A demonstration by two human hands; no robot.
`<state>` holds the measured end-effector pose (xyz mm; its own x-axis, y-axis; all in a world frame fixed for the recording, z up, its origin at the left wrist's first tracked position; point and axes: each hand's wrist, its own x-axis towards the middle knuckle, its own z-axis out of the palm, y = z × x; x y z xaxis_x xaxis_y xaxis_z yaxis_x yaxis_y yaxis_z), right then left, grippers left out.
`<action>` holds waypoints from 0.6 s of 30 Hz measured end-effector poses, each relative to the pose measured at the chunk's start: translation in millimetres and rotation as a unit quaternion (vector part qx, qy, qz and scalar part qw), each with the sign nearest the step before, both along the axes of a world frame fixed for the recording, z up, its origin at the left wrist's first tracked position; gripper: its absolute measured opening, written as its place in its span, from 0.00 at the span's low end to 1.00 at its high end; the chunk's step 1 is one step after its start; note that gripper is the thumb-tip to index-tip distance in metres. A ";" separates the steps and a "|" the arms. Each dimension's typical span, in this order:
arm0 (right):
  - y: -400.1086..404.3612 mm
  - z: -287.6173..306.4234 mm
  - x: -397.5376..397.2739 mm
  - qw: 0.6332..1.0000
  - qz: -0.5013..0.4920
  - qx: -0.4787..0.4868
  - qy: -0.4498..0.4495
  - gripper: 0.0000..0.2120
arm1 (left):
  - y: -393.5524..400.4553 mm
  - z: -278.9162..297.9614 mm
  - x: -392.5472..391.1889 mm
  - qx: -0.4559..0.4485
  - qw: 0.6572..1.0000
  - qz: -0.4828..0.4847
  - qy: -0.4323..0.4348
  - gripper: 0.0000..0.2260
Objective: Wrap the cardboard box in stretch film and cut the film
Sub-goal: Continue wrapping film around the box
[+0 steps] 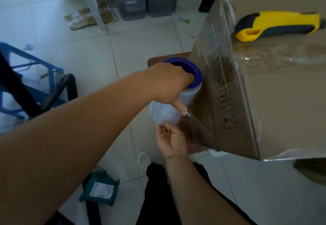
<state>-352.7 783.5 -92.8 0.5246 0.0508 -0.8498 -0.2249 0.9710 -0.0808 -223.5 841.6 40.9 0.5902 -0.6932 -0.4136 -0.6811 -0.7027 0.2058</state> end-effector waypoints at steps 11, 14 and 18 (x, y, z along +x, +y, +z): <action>6.4 -10.4 8.9 0.998 -0.056 0.023 -0.010 0.15 | -0.3 1.6 15.9 0.050 0.998 -0.029 0.017 0.33; 8.8 -9.8 16.4 0.999 -0.048 0.018 -0.016 0.18 | 4.0 0.0 26.9 0.056 0.998 -0.040 0.003 0.32; 18.8 -12.3 33.0 0.998 -0.062 0.002 -0.029 0.19 | 12.4 -2.5 44.0 0.049 0.996 -0.067 -0.017 0.31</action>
<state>-319.7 802.3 -105.1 0.5749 -0.0150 -0.8181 -0.0981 0.9914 -0.0871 -179.5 854.1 38.4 0.5095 -0.7245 -0.4642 -0.7759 -0.6201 0.1162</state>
